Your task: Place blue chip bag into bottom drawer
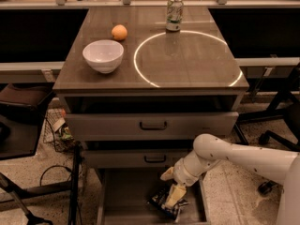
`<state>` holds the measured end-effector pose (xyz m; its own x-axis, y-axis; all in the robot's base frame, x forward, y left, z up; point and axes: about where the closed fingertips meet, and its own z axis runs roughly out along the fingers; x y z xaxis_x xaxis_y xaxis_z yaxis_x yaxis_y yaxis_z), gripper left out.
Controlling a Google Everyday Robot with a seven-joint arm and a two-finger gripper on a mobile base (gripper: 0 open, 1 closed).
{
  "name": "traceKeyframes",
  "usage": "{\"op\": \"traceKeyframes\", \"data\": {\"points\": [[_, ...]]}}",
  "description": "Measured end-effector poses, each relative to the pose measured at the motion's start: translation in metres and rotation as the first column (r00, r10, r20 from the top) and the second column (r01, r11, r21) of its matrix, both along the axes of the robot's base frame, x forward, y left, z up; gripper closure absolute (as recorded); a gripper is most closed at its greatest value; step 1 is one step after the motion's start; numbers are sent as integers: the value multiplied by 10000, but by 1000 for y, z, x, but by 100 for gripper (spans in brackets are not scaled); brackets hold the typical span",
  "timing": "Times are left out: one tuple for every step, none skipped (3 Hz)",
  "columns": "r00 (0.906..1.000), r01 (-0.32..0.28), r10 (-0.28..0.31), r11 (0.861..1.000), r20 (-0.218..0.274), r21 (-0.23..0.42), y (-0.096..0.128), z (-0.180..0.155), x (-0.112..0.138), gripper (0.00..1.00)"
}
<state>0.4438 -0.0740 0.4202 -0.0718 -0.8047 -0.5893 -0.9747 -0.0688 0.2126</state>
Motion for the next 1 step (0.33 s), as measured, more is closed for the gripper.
{"op": "traceKeyframes", "data": {"points": [[10000, -14, 14, 10000, -18, 6, 1, -1, -1, 0]]}}
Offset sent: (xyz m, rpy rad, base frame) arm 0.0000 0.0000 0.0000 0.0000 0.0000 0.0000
